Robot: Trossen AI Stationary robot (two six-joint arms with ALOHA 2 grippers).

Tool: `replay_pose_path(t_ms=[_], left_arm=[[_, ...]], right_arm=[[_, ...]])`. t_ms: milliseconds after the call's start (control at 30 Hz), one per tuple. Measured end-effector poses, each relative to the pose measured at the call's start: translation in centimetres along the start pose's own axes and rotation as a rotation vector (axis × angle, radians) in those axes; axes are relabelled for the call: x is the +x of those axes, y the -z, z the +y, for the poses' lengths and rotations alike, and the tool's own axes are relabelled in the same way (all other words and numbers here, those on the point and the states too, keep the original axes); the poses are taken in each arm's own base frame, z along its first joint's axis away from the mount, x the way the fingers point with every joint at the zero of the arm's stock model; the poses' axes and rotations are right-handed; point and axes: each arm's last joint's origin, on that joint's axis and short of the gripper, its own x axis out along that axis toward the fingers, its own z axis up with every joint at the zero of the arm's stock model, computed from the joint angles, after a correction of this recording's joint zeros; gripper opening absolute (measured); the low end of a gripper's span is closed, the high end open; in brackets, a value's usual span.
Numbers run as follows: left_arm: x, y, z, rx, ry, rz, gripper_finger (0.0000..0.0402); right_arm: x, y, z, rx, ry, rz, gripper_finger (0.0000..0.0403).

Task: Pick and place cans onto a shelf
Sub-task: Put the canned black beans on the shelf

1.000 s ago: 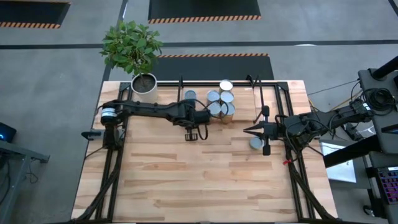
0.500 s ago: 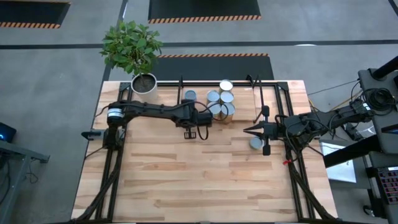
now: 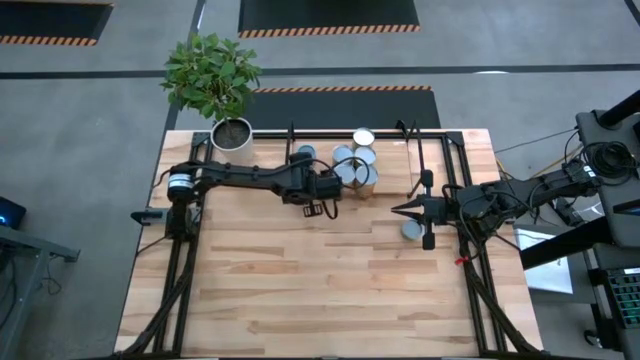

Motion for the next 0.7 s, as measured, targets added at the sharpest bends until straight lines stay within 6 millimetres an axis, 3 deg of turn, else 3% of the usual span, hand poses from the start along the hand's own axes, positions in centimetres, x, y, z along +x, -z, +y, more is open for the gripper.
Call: replay_pose_path(t_ms=[167,700], left_arm=[[0.1,-0.4,1.0,-0.025,-0.116,-0.028,0.0001],[1.8,-0.1,1.2,-0.073,-0.108,-0.023,0.0001]], right_arm=[[0.0,0.0,0.0,0.000,0.000,0.000,0.0009],[0.0,0.1,0.0,-0.003,-0.001,0.007,0.0009]])
